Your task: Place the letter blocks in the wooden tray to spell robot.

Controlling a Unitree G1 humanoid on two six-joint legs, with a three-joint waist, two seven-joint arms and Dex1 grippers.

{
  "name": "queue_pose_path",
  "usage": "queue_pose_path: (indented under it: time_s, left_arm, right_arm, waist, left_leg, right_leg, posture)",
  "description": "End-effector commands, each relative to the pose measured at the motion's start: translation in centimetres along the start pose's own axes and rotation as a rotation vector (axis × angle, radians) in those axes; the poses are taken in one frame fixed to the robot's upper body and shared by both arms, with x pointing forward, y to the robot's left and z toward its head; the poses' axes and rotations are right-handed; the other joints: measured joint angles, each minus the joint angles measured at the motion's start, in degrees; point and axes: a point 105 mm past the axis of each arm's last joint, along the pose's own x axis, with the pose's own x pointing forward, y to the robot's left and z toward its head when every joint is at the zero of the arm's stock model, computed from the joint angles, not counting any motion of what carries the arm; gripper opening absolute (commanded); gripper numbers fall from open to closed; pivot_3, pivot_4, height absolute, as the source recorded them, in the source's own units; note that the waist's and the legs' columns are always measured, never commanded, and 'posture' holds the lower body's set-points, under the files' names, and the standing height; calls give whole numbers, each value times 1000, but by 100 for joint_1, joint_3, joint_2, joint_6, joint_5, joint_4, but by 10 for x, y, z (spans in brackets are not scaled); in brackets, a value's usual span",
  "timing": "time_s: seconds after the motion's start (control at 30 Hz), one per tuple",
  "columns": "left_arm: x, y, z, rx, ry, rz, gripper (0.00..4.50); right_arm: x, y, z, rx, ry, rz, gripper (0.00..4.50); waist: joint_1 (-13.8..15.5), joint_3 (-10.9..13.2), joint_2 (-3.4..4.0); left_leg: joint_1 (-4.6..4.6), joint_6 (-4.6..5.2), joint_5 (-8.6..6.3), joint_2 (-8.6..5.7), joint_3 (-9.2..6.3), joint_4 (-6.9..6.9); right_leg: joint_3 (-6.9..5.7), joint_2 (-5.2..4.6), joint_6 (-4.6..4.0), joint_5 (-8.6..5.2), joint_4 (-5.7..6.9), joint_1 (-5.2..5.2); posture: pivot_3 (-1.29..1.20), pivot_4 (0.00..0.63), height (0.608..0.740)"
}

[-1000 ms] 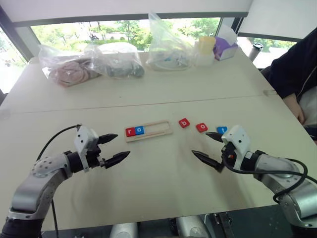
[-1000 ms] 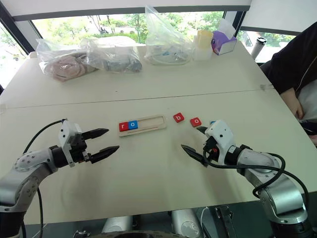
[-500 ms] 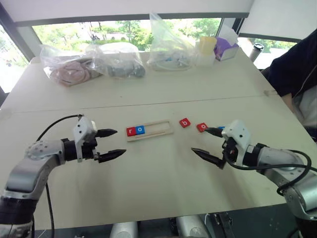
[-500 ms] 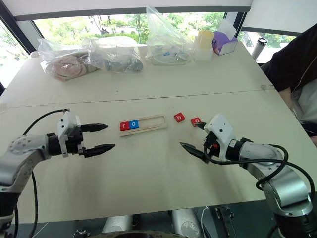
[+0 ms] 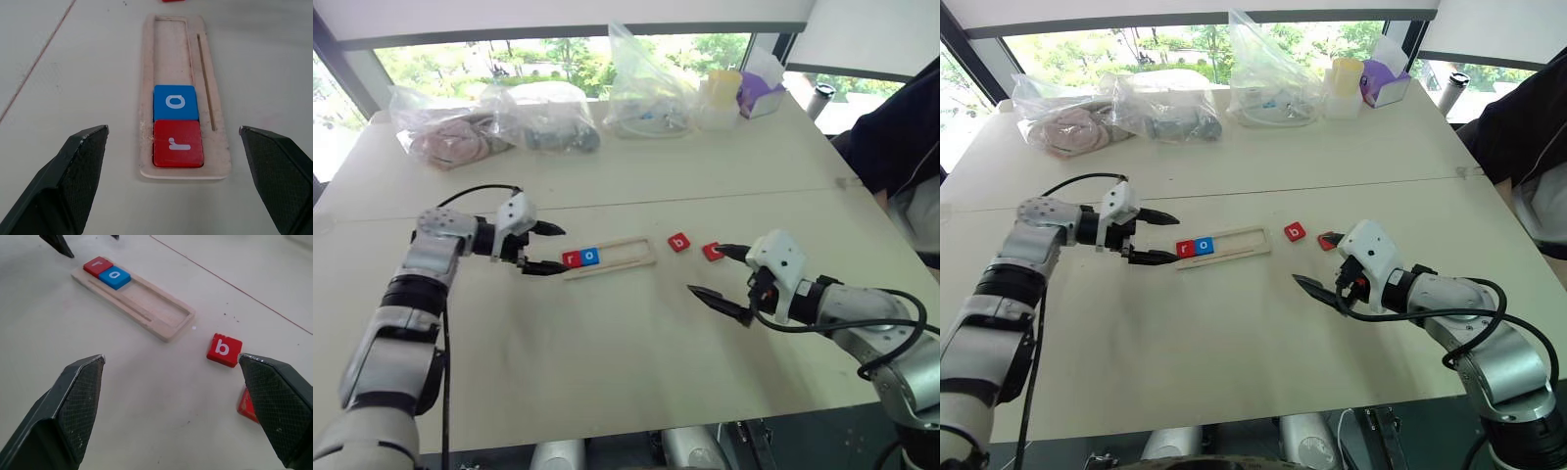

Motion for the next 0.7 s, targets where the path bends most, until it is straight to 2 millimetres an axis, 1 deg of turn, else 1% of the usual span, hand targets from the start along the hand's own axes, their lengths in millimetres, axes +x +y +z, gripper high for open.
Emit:
queue_pose_path:
  time_s: [0.03, 0.27, 0.7]
  left_arm:
    - [-2, 5, -1, 21, 24, -3, 4500]
    - [4, 5, -8, -2, 28, -18, 4500]
    - [13, -9, -18, -19, 16, -57, 4500]
  right_arm:
    - [-2, 4, 8, -39, -24, -22, 4479]
    - [-1, 9, 7, -36, -26, -30, 4479]
    - [2, 13, 6, -40, -18, -14, 4479]
  waist:
    - [-1, 0, 0]
    - [5, -1, -2]
    - [4, -3, 0]
  left_leg:
    - [-5, 0, 0, 0, -1, 0]
    - [-13, 0, 0, 0, -1, 7]
    - [-10, 0, 1, -1, -1, 27]
  right_leg:
    - [0, 0, 3, 2, 3, -6]
    - [0, 0, 6, 4, 14, -17]
    - [1, 0, 7, 5, 35, -13]
  posture:
    - [0, 150, 740]
    - [0, 150, 740]
    - [0, 150, 740]
